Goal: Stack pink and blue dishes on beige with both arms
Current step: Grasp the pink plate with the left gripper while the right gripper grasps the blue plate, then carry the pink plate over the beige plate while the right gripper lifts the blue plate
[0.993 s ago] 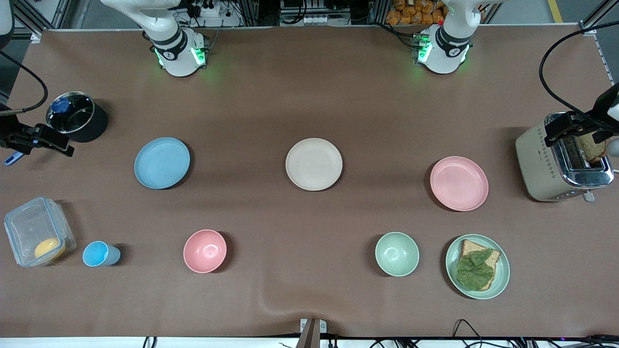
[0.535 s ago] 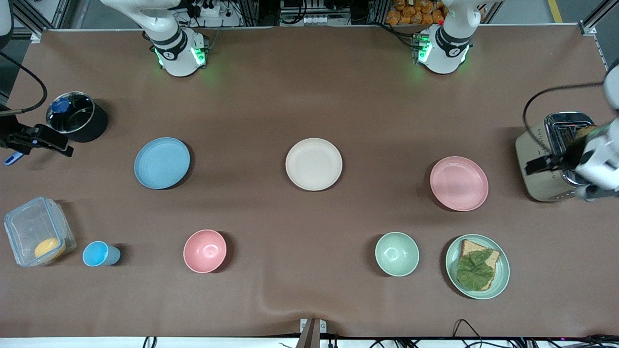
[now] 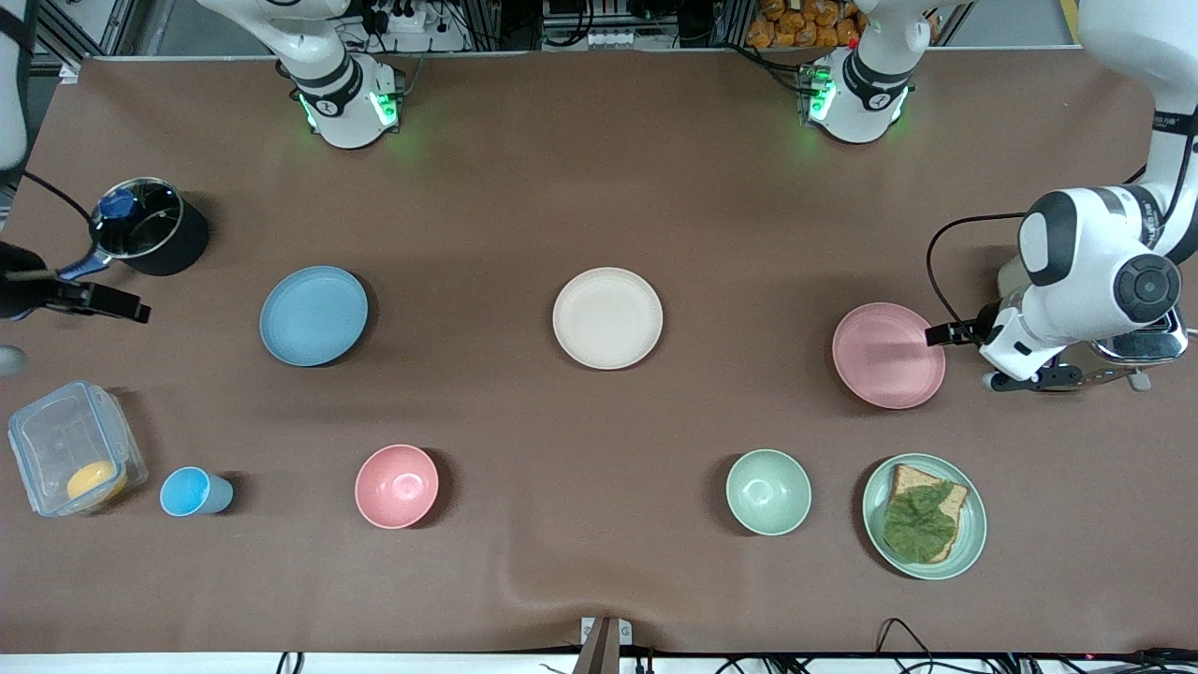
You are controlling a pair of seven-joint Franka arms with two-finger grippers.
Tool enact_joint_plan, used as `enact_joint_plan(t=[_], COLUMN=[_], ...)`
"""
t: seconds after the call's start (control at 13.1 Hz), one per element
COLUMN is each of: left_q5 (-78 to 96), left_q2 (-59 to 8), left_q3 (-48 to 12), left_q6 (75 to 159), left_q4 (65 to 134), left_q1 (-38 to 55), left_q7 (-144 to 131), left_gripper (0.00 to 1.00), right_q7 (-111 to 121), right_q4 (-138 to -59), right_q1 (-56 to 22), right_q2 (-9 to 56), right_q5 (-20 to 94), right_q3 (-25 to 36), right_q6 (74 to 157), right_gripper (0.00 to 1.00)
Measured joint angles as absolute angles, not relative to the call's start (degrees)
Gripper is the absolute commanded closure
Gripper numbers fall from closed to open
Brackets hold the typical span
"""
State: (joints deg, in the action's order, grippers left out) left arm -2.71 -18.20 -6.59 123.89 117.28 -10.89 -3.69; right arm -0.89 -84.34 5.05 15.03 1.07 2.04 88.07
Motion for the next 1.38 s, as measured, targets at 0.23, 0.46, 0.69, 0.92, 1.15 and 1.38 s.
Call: enact_joint_plan(t=[0.23,0.46,0.69,0.92,1.15,1.38], left_q5=[-2.71,-2.71,-2.71,-2.71,-2.72,-2.13], left_q2=[-22.14,-24.95,-26.97,-28.56,-28.83,-28.53], left_q3=[-6.55,-6.55,-6.55,-6.55,-6.59,-7.97], left_q6=[125.16,127.85,128.25,128.29,128.29,127.9], left_q4=[117.23,116.97,115.87,114.74,114.25,112.65], left_q1=[-12.32,-12.86,-13.18,-13.63,-13.65,-13.6], left_q7=[-3.69,-3.69,-3.31,-2.94,-1.84,2.72], left_gripper=[0.11,0.24,0.53,0.85,1.0,1.0], right_q7=[1.02,8.51,15.55,21.8,24.96,26.5], right_q4=[-90.05,-98.53,-107.73,-114.33,-115.13,-115.12], right_q1=[5.19,6.9,9.56,10.9,11.42,11.41], right_q2=[17.36,17.63,17.83,19.42,23.16,26.29], right_q5=[1.07,1.52,3.34,3.58,3.6,3.62], right_q3=[2.04,2.09,2.15,2.18,2.18,1.92], right_q6=[93.65,102.05,112.36,120.32,122.32,123.62], right_gripper=[0.0,0.0,0.0,0.0,0.0,0.0])
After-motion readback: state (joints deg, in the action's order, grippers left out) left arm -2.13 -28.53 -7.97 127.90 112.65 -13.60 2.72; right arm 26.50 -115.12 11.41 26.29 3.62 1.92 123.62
